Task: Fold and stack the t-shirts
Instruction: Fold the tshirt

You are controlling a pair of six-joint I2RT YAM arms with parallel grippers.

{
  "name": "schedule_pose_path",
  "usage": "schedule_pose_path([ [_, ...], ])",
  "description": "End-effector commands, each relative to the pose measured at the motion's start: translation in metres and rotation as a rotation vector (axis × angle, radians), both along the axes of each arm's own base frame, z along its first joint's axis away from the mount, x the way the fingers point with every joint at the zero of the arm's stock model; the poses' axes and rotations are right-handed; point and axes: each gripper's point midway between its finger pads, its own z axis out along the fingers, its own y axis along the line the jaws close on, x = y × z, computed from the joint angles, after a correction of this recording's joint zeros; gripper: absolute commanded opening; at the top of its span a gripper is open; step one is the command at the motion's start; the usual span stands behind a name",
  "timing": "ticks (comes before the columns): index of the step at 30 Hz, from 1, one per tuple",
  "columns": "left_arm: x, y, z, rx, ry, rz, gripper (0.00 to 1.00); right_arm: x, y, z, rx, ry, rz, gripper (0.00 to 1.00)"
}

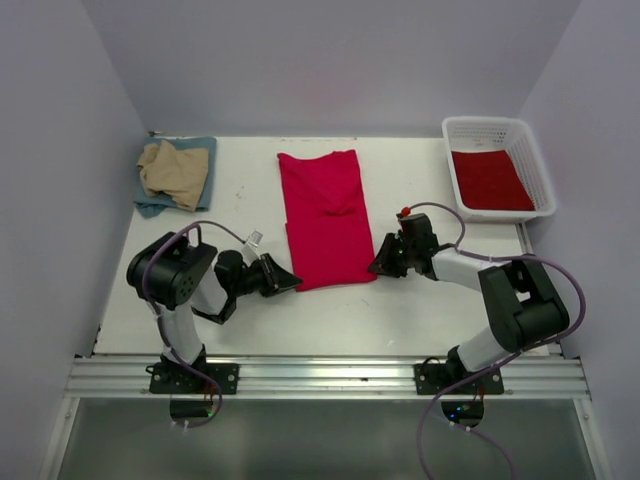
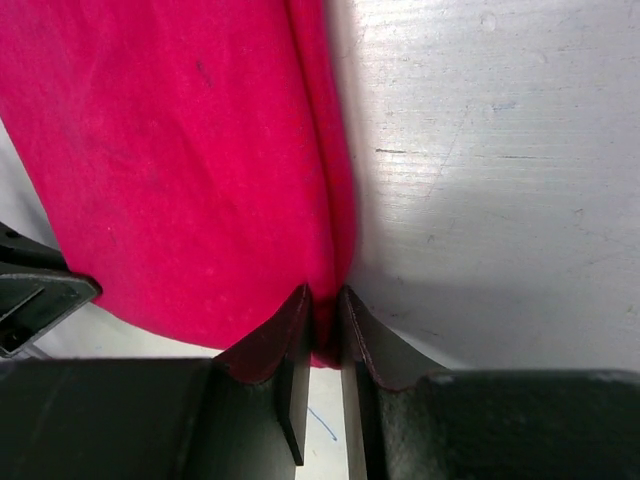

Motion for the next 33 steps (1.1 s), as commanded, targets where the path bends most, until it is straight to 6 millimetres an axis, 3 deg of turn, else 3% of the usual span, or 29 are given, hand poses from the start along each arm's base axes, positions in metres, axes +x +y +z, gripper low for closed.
schedule_pose_path([
  [1,-0.018,0.003,-0.018,0.017,0.063,-0.021,0.2,-0.005,-0.003,0.003,-0.005,0.005,-0.007,0.19],
  [9,-0.024,0.004,-0.012,0.011,0.052,-0.028,0.0,-0.01,-0.002,0.01,0.012,-0.007,0.006,0.04],
  [11,-0.021,0.005,-0.009,0.032,0.021,-0.026,0.0,-0.011,-0.003,0.012,0.008,-0.015,0.005,0.04],
  [12,-0.022,0.009,-0.016,0.064,0.048,-0.012,0.0,-0.012,-0.004,0.011,0.001,-0.013,0.004,0.1],
  [13,-0.02,0.01,-0.013,0.075,0.033,-0.008,0.14,-0.011,-0.006,0.01,-0.008,-0.014,0.001,0.16],
  [16,-0.015,0.014,-0.016,0.126,0.028,0.005,0.41,-0.012,-0.009,0.006,-0.028,-0.004,0.001,0.4],
  [17,-0.014,0.016,-0.018,0.151,0.022,0.006,0.45,-0.013,-0.009,0.004,-0.034,0.002,0.003,0.43],
  [19,-0.013,0.022,-0.023,0.195,0.039,0.023,0.5,-0.013,-0.01,0.002,-0.036,0.004,0.002,0.44],
  [27,-0.027,0.021,-0.042,0.235,0.103,-0.003,0.5,-0.02,-0.01,-0.007,-0.027,0.027,-0.007,0.39],
  [33,-0.049,0.013,-0.071,0.265,0.204,-0.033,0.51,-0.027,-0.008,-0.015,-0.001,0.047,-0.009,0.36],
])
